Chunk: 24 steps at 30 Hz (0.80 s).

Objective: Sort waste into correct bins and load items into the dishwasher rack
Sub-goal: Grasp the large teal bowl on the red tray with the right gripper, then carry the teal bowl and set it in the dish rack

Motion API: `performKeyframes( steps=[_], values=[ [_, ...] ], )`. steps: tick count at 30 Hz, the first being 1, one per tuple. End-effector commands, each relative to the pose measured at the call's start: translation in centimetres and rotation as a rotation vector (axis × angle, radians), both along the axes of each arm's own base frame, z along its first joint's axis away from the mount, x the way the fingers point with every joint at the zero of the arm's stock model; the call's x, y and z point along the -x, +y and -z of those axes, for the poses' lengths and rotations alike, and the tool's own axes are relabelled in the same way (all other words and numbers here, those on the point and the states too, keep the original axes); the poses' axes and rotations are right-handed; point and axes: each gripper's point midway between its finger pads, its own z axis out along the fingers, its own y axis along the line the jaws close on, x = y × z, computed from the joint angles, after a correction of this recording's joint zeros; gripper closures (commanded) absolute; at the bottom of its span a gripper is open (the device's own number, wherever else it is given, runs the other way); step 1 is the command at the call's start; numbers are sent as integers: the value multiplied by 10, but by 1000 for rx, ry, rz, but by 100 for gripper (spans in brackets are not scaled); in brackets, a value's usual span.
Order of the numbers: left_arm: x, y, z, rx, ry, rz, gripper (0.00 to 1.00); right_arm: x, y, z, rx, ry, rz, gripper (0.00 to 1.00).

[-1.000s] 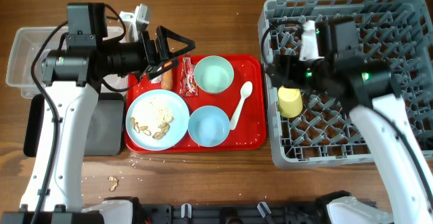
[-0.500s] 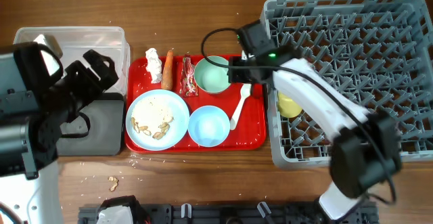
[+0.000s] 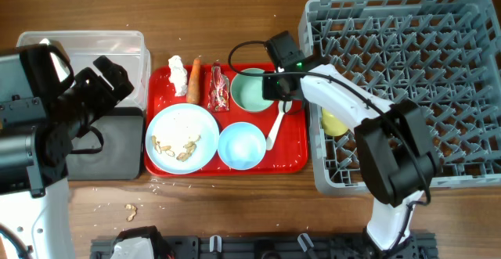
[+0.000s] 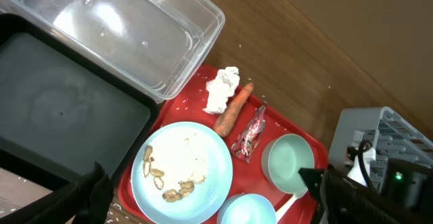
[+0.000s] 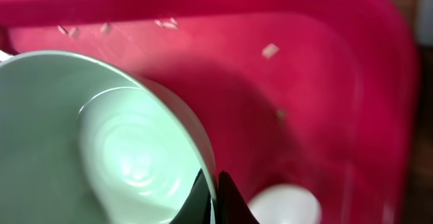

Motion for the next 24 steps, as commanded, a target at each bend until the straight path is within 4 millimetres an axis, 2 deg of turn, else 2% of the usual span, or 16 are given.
performKeyframes(
  steps=[1, 3, 4, 6, 9, 11, 13, 15, 18, 21, 24],
  values=[
    [0, 5, -1, -15, -4, -21, 0, -16, -17, -78, 12, -190, 12, 96],
    [0, 5, -1, -15, -4, -21, 0, -15, -43, -133, 86, -330, 66, 96],
    [0, 5, -1, -15, -4, -21, 0, -12, -66, -164, 154, -415, 125, 96],
    [0, 5, -1, -15, -4, -21, 0, -5, -111, -213, 304, -558, 255, 96],
    [0, 5, -1, -15, -4, -21, 0, 15, -179, -270, 595, -709, 446, 96],
    [0, 5, -1, -15, -4, -21, 0, 26, -217, -289, 787, -730, 539, 96],
    [0, 5, -1, -15, -4, -21, 0, 29, -245, -291, 899, -705, 600, 95],
    [0, 5, -1, -15, -4, -21, 0, 26, -270, -279, 937, -644, 637, 96],
    [0, 5, -1, -15, -4, -21, 0, 7, -299, -234, 922, -505, 642, 96],
    [0, 5, -1, -15, -4, -21, 0, -10, -320, -193, 1026, -385, 601, 96],
    [0, 5, -1, -15, -4, -21, 0, -20, -328, -172, 1143, -328, 560, 96]
  ],
)
